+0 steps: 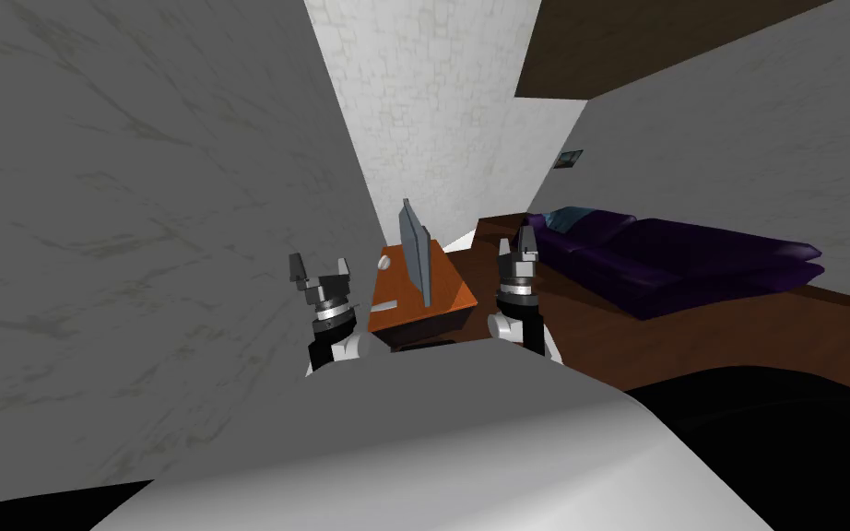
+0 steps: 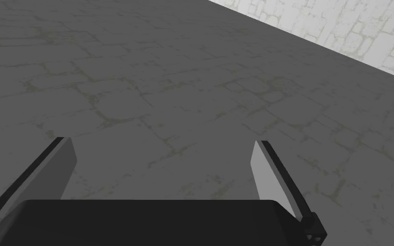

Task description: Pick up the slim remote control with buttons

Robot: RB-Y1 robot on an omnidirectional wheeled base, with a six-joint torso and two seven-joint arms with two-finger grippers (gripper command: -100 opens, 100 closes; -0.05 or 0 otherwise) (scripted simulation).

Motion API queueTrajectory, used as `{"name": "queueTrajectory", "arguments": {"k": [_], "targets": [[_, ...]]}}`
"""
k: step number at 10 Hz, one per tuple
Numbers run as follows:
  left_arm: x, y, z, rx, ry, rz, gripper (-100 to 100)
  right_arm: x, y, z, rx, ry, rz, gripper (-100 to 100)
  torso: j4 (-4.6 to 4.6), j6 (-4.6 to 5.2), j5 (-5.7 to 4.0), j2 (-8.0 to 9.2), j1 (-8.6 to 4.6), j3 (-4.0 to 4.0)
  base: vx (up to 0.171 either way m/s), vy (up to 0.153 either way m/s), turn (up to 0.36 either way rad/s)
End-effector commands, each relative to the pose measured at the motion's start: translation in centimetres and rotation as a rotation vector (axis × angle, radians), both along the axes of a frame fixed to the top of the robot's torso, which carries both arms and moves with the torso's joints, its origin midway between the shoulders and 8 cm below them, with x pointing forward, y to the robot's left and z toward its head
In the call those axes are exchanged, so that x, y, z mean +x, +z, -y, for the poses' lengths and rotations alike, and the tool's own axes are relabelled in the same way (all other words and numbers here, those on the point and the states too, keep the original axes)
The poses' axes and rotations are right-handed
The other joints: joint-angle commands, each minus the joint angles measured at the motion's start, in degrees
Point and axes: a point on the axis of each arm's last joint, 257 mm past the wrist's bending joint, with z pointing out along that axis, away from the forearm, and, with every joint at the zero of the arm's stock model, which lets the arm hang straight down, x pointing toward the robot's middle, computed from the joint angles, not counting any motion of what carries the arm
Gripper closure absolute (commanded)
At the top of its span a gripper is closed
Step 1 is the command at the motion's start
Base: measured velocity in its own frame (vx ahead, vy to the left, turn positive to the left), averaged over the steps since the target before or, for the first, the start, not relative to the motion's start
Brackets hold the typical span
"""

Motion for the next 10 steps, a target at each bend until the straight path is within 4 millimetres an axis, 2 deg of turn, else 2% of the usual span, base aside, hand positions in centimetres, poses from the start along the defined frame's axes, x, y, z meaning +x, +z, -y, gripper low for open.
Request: {"name": "queueTrajectory", "arguments": {"k": [1, 4, 6, 8, 9, 10], "targets": [[0.7, -1.5, -0.4, 0.021, 0.001, -0.051, -100, 0.0, 0.0, 0.0, 0.0, 0.0, 0.0, 0, 0.0, 0.0, 0.0, 0.0, 0.0, 0.0, -0.017, -0.021, -0.168], [2.2, -5.2, -1.8, 0.053, 0.013, -0.172, -100, 0.0, 0.0, 0.0, 0.0, 0.0, 0.0, 0, 0.02, 0.03, -0.03, 0.1, -0.14, 0.06, -0.027, -0.042, -0.199], [3.3, -9.0, -3.5, 0.07, 0.028, -0.286, -100, 0.0, 0.0, 0.0, 0.0, 0.0, 0.0, 0, 0.02, 0.02, -0.04, 0.09, -0.17, 0.05, -0.016, -0.051, -0.262], [4.0, -13.6, -5.8, 0.091, 0.052, -0.424, -100, 0.0, 0.0, 0.0, 0.0, 0.0, 0.0, 0, 0.01, 0.02, -0.03, 0.05, -0.14, 0.03, -0.004, -0.047, -0.287], [4.0, -13.6, -5.9, 0.081, 0.05, -0.423, -100, 0.0, 0.0, 0.0, 0.0, 0.0, 0.0, 0, 0.01, 0.01, -0.03, 0.03, -0.14, 0.02, 0.003, -0.029, -0.108], [4.1, -16.3, -7.3, 0.082, 0.063, -0.499, -100, 0.0, 0.0, 0.0, 0.0, 0.0, 0.0, 0, 0.01, -0.02, -0.03, 0.03, -0.08, 0.02, 0.008, -0.027, -0.196]]}}
